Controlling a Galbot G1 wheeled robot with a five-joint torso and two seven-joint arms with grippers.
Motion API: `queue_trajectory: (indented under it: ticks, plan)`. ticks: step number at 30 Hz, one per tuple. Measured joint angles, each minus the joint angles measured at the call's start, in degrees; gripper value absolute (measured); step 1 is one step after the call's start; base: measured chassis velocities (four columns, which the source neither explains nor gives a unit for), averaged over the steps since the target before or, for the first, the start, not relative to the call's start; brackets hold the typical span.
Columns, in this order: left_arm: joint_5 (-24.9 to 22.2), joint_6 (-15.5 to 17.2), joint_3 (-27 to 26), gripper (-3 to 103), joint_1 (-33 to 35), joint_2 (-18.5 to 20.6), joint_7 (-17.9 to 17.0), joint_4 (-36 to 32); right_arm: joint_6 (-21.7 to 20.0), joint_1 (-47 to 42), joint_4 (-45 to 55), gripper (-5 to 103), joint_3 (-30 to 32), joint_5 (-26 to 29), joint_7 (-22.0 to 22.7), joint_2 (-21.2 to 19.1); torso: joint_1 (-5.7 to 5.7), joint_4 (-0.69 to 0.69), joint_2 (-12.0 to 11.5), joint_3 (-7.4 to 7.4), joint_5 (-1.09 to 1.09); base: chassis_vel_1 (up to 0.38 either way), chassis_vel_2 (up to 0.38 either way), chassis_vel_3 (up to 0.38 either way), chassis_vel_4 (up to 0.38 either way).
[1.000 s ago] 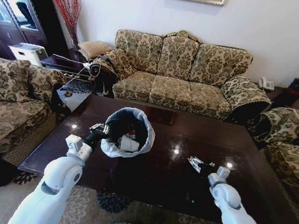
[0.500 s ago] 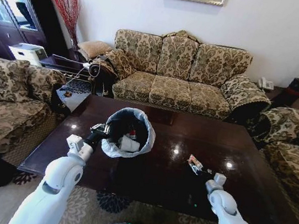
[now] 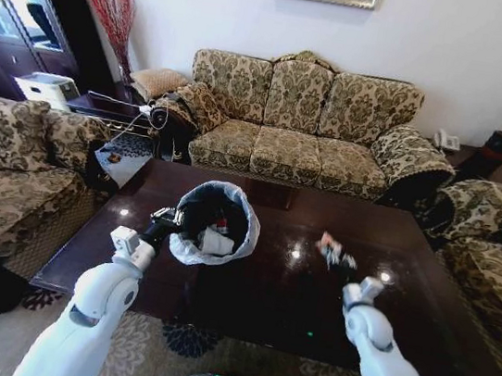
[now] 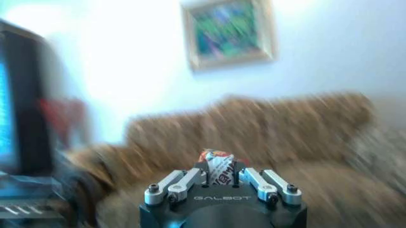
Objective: Move to the front of the table and place the trash on the table into the trash bin.
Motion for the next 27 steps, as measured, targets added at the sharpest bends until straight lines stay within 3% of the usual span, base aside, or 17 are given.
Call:
queue_trajectory:
  ticks: [2, 5, 7, 10, 13, 16, 18, 19, 23, 26, 27]
  plan:
    - [0.1, 0.0, 0.1, 4, 0.0, -0.1, 0.1, 0.1, -0.3, 0.5, 1.7, 16, -0.2, 0.5, -0.4, -0.5, 0.0, 0.0, 0.0, 0.0, 0.02, 0.0, 0.0, 0.0, 0.0]
    - [1.0, -0.5, 0.8, 4, 0.0, -0.8, 0.6, 0.8, -4.6, 4.1, 12.9, 7, -3.6, 6.9, -3.4, -4.7, 0.0, 0.0, 0.0, 0.0, 0.03, 0.0, 0.0, 0.0, 0.0]
    - [1.1, -0.5, 0.9, 4, 0.0, -0.9, 0.6, 0.8, -5.2, 4.5, 14.1, 7, -4.1, 8.0, -3.8, -5.1, 0.0, 0.0, 0.0, 0.0, 0.02, 0.0, 0.0, 0.0, 0.0]
    - [1.9, -0.6, 1.8, 4, -0.2, -1.5, 1.0, 0.9, -10.0, 7.2, 22.4, 3, -10.8, 15.6, -6.8, -7.9, 0.0, -0.01, 0.0, 0.0, 0.01, 0.0, 0.0, 0.0, 0.0]
    - [2.1, -0.6, 1.9, 4, -0.2, -1.6, 1.0, 0.8, -11.0, 7.7, 24.2, 3, -14.7, 17.0, -7.2, -8.6, 0.0, 0.0, 0.0, 0.0, 0.01, 0.0, 0.0, 0.0, 0.0]
    - [2.2, -0.6, 2.1, 4, -0.1, -1.6, 1.3, -0.3, -11.9, 7.9, 23.7, 0, -21.3, 13.0, -7.9, -8.6, 0.0, -0.01, 0.0, 0.0, 0.02, 0.0, 0.0, 0.0, 0.0]
    - [2.2, -0.6, 2.1, 4, -0.1, -1.6, 1.3, -0.5, -12.0, 7.8, 23.3, 0, -21.9, 11.5, -8.1, -8.5, 0.0, -0.01, 0.0, -0.01, 0.03, 0.0, 0.0, 0.0, 0.0]
    - [2.2, -0.5, 2.0, 4, 0.1, -1.5, 1.4, -0.9, -12.2, 7.8, 21.8, 7, -23.7, 7.6, -8.5, -8.0, 0.0, -0.01, 0.0, 0.0, 0.03, 0.0, 0.0, 0.0, 0.0]
    - [2.4, -0.4, 2.0, 4, 0.3, -1.7, 1.6, -1.5, -11.8, 8.4, 20.2, 22, -25.1, 5.2, -8.1, -7.4, 0.0, -0.01, 0.0, 0.0, 0.02, 0.0, 0.0, 0.0, 0.0]
    - [2.6, -0.3, 2.1, 4, 0.4, -1.8, 1.7, -1.8, -11.6, 8.7, 19.9, 22, -25.0, 4.4, -8.1, -7.4, 0.0, 0.0, 0.0, 0.0, 0.03, 0.0, 0.0, 0.0, 0.0]
    - [2.8, -0.3, 2.2, 4, 0.5, -1.9, 1.9, -1.9, -11.5, 8.7, 19.9, 33, -24.6, 3.7, -8.2, -7.6, 0.0, 0.0, 0.0, 0.0, 0.03, 0.0, 0.0, 0.0, 0.0]
